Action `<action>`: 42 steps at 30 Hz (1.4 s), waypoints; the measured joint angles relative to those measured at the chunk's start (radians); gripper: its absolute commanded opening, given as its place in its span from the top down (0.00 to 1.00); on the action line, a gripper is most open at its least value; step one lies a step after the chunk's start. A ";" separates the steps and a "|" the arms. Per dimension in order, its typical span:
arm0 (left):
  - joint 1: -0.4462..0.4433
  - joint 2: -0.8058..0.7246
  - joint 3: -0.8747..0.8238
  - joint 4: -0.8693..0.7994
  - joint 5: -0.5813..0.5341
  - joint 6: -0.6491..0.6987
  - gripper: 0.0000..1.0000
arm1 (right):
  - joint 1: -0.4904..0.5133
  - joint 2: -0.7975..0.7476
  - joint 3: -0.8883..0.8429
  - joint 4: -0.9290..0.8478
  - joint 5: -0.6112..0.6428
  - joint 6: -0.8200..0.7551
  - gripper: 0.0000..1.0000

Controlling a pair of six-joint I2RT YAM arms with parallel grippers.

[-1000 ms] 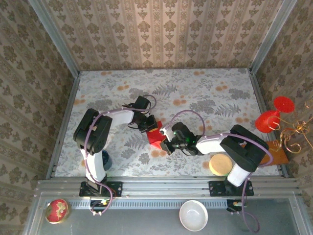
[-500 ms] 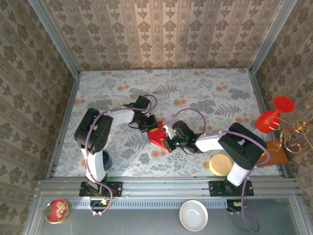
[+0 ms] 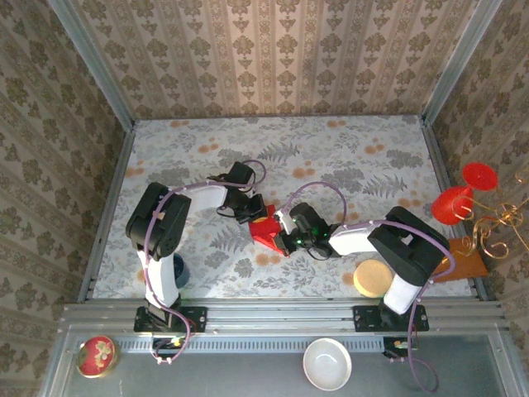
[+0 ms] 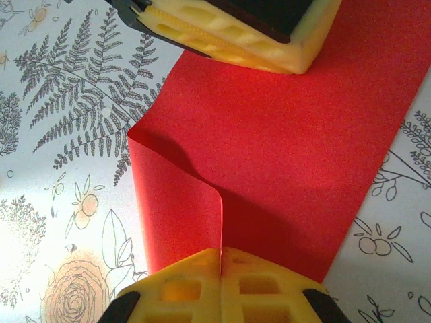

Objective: Fold a paper plane with a square sheet of paper (pick it up from the middle)
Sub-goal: Third fold the triangle at the center of the table.

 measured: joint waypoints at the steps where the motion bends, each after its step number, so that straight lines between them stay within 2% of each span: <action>1: 0.000 0.000 0.000 0.000 0.000 0.000 0.90 | 0.000 0.001 0.000 0.000 0.000 0.000 0.97; 17: 0.000 0.002 0.002 0.003 0.004 0.000 0.89 | -0.001 0.012 0.017 -0.008 0.000 0.000 0.98; 26: -0.002 -0.018 0.040 -0.039 -0.029 0.025 0.76 | -0.002 0.012 0.017 -0.010 -0.003 0.000 0.98; 32: -0.015 -0.086 0.019 -0.049 -0.055 0.025 0.78 | -0.002 0.012 0.017 -0.010 -0.005 0.001 0.98; 42: -0.034 -0.041 -0.016 -0.064 -0.059 0.026 0.85 | -0.010 0.012 0.019 -0.016 -0.020 0.004 0.99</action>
